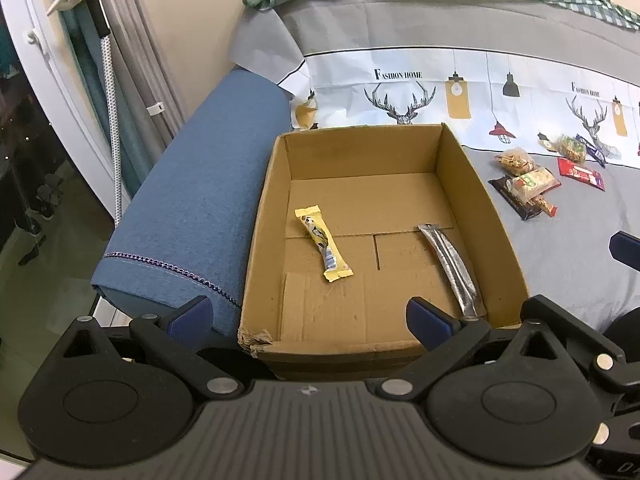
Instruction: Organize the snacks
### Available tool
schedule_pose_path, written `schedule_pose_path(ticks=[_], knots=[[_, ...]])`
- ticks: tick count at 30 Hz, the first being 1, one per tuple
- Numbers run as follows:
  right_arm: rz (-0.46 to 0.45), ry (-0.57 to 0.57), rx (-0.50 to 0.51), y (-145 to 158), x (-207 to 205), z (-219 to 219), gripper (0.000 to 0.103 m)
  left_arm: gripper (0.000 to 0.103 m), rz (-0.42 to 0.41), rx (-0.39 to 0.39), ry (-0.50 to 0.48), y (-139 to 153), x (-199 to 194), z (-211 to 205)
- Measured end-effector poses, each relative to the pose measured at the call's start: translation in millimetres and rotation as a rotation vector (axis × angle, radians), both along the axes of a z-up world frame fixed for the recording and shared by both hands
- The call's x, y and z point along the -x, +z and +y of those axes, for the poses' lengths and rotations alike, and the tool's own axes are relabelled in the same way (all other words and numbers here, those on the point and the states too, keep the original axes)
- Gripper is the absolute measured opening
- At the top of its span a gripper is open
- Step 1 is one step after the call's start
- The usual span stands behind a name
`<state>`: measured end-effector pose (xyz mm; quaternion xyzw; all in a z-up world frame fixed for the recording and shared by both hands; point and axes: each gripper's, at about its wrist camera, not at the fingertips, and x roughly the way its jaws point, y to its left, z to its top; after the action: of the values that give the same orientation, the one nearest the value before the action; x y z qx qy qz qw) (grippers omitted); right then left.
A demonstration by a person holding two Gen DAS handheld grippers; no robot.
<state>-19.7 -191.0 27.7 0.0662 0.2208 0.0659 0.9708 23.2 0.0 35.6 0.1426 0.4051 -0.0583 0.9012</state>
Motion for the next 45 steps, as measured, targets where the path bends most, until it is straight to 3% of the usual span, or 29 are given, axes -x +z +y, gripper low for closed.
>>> schedule_pose_path(ticks=[12, 22, 30, 36, 40, 45], knots=[[0.023, -0.013, -0.062, -12.6, -8.5, -12.4, 0.102, 0.103, 0.073, -0.005, -0.01, -7.3, -14.2, -15.7], [0.005, -0.123, -0.116, -26.0, -15.4, -60.2, 0.102, 0.103, 0.124, 0.002, -0.077, -7.8, -40.6, -68.4], [-0.016, -0.308, -0.074, -45.9, -17.0, -132.1, 0.102, 0.103, 0.199, 0.073, -0.252, -14.6, -80.1, -152.7], [0.008, -0.463, -0.046, -63.4, -30.0, -209.1, 0.102, 0.103, 0.181, -0.046, -0.41, -34.3, -110.6, -246.2], [0.039, -0.538, -0.009, -81.1, -52.4, -270.2, 0.102, 0.103, 0.249, -0.074, -0.47, -67.5, -150.1, -303.8], [0.124, -0.542, 0.013, -110.5, -105.0, -346.0, 0.102, 0.102, 0.339, -0.111, -0.508, -116.8, -198.1, -358.2]])
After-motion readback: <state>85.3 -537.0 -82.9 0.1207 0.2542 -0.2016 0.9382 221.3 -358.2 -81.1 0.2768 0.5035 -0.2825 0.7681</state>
